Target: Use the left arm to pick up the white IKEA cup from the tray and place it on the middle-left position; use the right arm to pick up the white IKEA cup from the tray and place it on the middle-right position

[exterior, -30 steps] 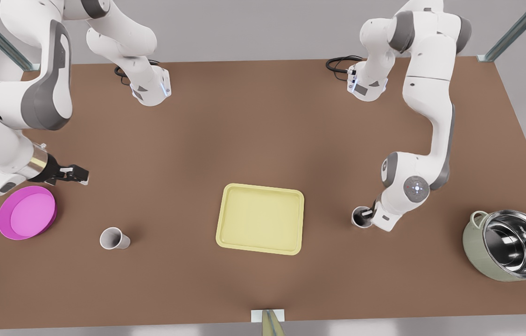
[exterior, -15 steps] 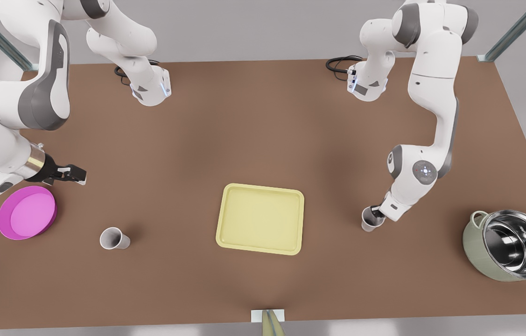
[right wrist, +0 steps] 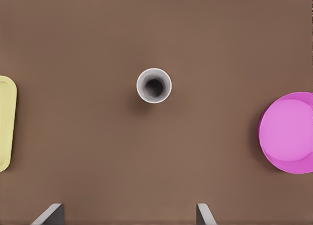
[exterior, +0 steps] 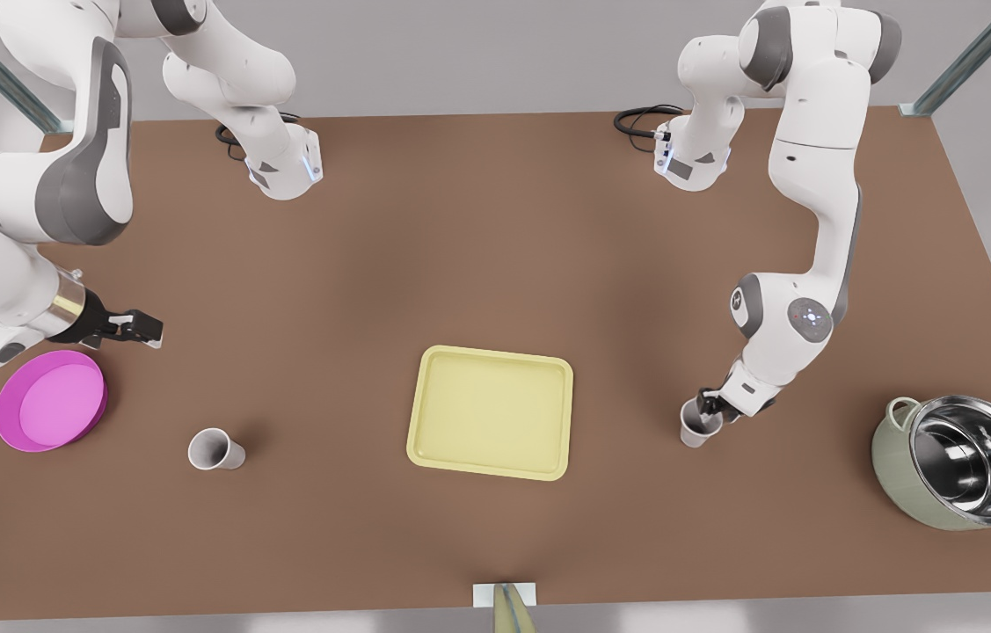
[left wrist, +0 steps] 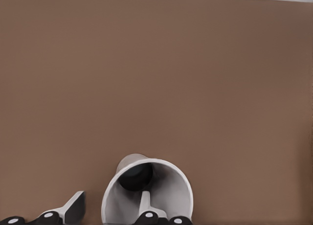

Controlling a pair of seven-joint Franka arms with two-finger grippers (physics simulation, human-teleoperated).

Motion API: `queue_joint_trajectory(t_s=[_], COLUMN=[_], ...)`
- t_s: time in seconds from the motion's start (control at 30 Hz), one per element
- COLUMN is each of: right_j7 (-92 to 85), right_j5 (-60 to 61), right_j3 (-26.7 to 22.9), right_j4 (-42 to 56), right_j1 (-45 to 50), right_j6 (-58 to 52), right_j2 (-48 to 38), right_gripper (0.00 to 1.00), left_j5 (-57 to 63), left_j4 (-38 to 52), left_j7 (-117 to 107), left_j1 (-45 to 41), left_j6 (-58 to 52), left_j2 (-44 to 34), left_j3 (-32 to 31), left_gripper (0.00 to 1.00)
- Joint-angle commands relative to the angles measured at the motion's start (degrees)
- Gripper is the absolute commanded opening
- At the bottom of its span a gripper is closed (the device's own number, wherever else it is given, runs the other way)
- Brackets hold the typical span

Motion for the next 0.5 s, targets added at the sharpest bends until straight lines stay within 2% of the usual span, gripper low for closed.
queue_joint_trajectory(t_s=[0.0,0.03,0.07,0.13,0.2,0.27,0.3,0.4,0.47], right_j7=[-0.4,-0.5,-0.5,-0.6,-0.2,-0.4,-0.4,-0.3,-0.3], right_j5=[0.0,-0.3,-0.2,-0.2,-0.3,-0.3,-0.3,-0.4,-0.3], right_j3=[0.1,-0.1,-0.2,-0.9,-0.4,-0.6,-0.2,0.0,-0.6], right_j4=[0.1,0.2,0.2,0.2,1.1,1.4,1.4,1.5,1.5], right_j1=[0.0,0.0,0.0,0.0,0.0,-0.9,-0.9,-0.9,-1.0], right_j6=[0.3,0.2,-0.1,-0.3,0.2,0.2,0.2,0.3,0.3], right_j2=[-0.1,-0.9,-2.3,-2.4,-2.2,-2.2,-2.2,-2.2,-2.2], right_gripper=[1.0,1.0,1.0,1.0,1.0,1.0,1.0,1.0,1.0], left_j5=[-0.3,0.4,2.4,9.1,9.2,7.7,7.5,7.7,7.7], left_j4=[0.3,0.6,3.2,12.4,18.3,20.2,21.2,26.5,26.5], left_j7=[5.1,5.4,5.4,4.1,0.5,-10.3,-10.1,-9.9,-9.9], left_j1=[0.0,0.0,0.0,-0.1,-0.4,-0.5,-0.5,-0.5,-0.4], left_j6=[0.1,-0.5,-7.4,-29.4,-42.6,-48.5,-49.0,-59.6,-61.8], left_j2=[0.0,-0.6,-2.3,-7.2,-10.5,-13.7,-14.4,-15.3,-16.5], left_j3=[0.0,0.1,0.3,0.3,-0.2,-0.9,-1.2,-1.4,-1.3], left_gripper=[1.0,1.0,1.0,1.0,1.0,1.0,1.0,1.0,1.0])
